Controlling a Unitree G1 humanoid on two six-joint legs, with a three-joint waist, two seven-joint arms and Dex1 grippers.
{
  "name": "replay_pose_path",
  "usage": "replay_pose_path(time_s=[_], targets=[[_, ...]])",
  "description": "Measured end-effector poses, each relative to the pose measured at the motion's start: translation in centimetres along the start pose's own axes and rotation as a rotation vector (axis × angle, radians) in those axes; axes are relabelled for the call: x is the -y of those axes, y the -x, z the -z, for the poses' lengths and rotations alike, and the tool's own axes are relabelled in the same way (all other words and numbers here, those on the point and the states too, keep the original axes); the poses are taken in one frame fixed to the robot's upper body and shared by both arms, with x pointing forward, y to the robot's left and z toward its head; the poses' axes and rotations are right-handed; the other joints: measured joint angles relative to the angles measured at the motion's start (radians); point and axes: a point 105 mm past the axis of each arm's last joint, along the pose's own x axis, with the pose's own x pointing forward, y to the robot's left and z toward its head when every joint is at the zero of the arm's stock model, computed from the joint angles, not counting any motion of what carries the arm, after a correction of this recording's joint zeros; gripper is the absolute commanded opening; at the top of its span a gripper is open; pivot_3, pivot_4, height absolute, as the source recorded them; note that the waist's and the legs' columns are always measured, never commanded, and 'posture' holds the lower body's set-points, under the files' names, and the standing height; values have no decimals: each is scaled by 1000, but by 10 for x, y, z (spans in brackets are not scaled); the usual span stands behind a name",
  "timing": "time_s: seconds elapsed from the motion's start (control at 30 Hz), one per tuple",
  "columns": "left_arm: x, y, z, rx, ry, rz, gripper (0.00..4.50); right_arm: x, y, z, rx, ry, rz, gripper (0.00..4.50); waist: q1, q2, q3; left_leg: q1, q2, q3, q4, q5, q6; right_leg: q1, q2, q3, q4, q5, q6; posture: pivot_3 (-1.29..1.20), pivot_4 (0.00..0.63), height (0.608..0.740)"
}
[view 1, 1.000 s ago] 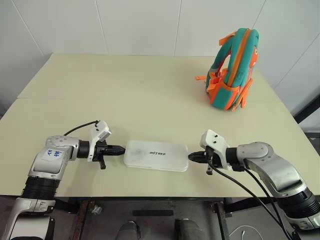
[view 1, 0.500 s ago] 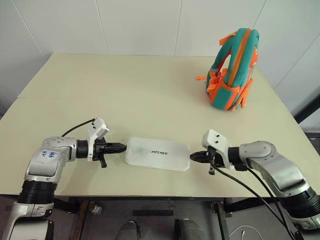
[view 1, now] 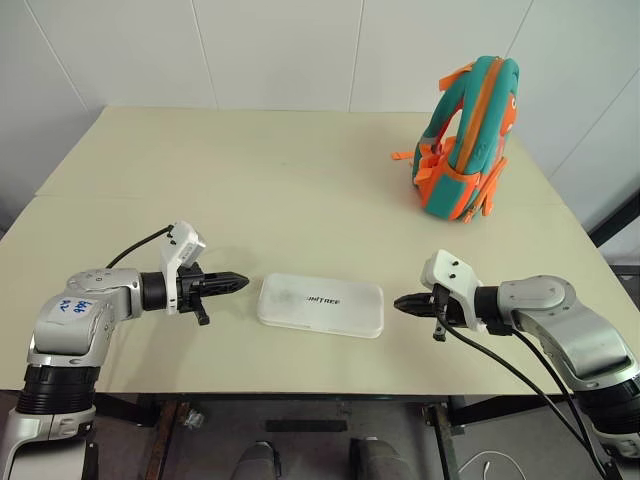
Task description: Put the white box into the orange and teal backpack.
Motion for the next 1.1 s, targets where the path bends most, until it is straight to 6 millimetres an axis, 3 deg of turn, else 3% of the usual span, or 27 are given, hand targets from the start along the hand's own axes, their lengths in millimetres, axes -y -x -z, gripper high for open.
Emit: replay_pose_path(time_s=[0.1,0.43,0.47,0.53,0.87,1.1], targets=[[-6,3,4,-29,66,-53,914,2,0,1,-1,-2,4,0,0,0,0,0,0,0,0,0,0,0,0,0,0,0,0,0,150,740],[-13,19,0,-18,188,-71,4126,12,3,4,-13,9,38,0,-1,0,0,0,0,0,0,0,0,0,0,0,0,0,0,0,150,740],[-15,22,0,-17,193,-76,4451,12,3,5,-18,9,42,350,-1,0,0,0,0,0,0,0,0,0,0,0,0,0,0,0,150,740],[-18,25,-1,-16,200,-86,4500,13,3,5,-20,5,43,877,0,0,0,0,0,0,0,0,0,0,0,0,0,0,0,0,150,740],[-16,24,-3,3,219,-57,4500,15,8,-1,-1,-11,51,4472,0,0,0,0,0,0,0,0,0,0,0,0,0,0,0,0,150,740],[-23,27,1,15,304,-47,4500,16,9,0,-9,-1,66,4472,-1,0,0,0,0,0,0,0,0,0,0,0,0,0,0,0,150,740]])
